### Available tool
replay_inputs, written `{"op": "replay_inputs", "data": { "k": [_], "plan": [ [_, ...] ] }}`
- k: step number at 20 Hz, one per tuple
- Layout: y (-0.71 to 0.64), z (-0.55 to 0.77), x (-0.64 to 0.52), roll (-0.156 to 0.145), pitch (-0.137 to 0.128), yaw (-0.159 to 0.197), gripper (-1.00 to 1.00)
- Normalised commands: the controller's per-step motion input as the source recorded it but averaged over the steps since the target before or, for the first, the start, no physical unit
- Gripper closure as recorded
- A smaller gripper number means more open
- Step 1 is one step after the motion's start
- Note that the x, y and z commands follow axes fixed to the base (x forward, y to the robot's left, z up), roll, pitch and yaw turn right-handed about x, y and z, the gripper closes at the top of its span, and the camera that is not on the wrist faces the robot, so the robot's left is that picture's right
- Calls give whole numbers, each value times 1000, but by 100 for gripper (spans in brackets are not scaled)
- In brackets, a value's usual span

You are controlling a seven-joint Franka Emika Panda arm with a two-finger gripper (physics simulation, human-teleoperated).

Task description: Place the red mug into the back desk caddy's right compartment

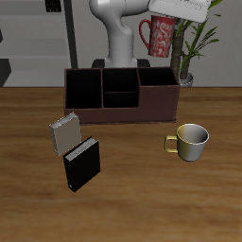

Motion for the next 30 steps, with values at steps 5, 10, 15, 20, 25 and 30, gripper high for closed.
{"op": "replay_inputs", "data": {
  "k": [5, 10, 15, 20, 25, 30],
  "plan": [
    [133, -57, 118, 3, 30, -53, 100],
    [96, -75, 107, -4, 22, -44, 100],
    [154, -40, -5, 31, 3, -35, 100],
    [96, -53, 12, 22, 8, -37, 100],
    [-12, -43, 70, 4, 0, -29, 100],
    [-99, -66, 59, -22, 0, -35, 100]
  ]
}}
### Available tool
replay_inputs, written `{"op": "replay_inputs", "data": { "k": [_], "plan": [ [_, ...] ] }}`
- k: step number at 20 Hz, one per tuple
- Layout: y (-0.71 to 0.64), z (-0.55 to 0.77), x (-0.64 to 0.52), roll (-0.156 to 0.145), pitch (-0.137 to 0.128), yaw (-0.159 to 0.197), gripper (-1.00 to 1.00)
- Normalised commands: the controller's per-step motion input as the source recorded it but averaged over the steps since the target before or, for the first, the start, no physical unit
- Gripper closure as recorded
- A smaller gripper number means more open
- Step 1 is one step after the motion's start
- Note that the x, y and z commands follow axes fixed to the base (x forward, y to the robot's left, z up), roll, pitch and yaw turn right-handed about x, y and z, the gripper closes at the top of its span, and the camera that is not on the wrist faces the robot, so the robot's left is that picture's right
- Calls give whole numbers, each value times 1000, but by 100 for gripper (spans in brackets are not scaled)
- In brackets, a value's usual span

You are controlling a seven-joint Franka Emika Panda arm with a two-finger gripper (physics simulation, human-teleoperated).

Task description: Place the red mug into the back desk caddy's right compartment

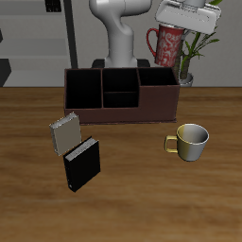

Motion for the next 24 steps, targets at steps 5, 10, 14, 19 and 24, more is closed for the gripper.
{"op": "replay_inputs", "data": {
  "k": [5, 10, 14, 19, 24],
  "plan": [
    [-29, -148, 70, -4, 33, -46, 100],
    [51, -123, 9, 14, 21, -14, 100],
    [6, -82, 47, 1, 10, -38, 100],
    [-36, -191, 131, -6, 33, -15, 100],
    [-59, -115, 60, -4, 29, -37, 100]
  ]
}}
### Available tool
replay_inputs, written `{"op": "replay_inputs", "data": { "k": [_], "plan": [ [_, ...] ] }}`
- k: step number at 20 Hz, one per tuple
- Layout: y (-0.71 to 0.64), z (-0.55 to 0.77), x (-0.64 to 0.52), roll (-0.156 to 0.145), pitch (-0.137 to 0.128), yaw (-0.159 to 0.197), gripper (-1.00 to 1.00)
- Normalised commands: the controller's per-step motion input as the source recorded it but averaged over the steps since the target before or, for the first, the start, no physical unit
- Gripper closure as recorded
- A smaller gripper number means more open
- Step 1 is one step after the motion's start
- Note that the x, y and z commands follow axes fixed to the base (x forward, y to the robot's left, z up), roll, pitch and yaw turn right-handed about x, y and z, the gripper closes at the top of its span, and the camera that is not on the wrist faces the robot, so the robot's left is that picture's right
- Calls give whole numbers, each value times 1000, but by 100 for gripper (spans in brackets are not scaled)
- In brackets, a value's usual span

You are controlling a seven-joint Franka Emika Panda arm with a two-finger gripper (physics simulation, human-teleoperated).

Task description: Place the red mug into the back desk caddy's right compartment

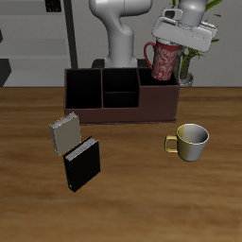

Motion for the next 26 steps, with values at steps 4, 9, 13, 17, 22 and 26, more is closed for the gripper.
{"op": "replay_inputs", "data": {
  "k": [4, 9, 13, 17, 22, 26],
  "plan": [
    [128, -236, 64, 42, 39, -4, 100],
    [92, -217, 42, 26, 33, -19, 100],
    [53, -170, 82, 11, 24, -1, 100],
    [-71, -128, 105, -5, 5, -8, 100],
    [-57, -153, 72, -7, 18, -25, 100],
    [-30, -231, 82, 1, 23, -15, 100]
  ]
}}
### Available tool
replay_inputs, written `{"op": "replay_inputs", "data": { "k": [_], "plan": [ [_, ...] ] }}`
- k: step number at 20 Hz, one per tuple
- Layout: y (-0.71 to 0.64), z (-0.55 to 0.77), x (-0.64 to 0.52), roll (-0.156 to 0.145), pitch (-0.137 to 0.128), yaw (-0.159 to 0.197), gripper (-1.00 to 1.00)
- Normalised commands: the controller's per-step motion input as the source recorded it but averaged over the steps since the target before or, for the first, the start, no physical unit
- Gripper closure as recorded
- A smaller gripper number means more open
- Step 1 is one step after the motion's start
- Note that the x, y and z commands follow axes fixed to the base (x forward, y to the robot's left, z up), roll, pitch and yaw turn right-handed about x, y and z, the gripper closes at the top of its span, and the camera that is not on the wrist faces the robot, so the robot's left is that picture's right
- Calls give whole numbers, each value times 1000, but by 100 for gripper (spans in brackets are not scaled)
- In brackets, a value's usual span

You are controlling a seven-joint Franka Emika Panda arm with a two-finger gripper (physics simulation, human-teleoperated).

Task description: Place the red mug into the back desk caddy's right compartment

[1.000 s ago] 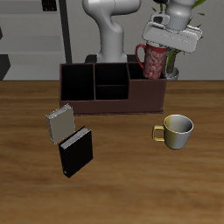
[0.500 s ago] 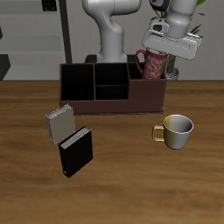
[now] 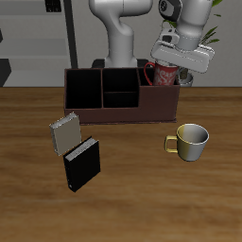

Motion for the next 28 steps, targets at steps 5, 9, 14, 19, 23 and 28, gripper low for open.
{"op": "replay_inputs", "data": {
  "k": [5, 9, 14, 19, 23, 28],
  "plan": [
    [-27, -243, 115, -1, 50, -20, 100],
    [23, -257, 76, 14, 46, -7, 100],
    [81, -321, 64, 88, 96, -23, -100],
    [84, 4, -8, 42, 36, -30, -100],
    [73, 118, -94, 32, -10, -6, -100],
    [69, 146, -102, 30, -15, 29, -100]
  ]
}}
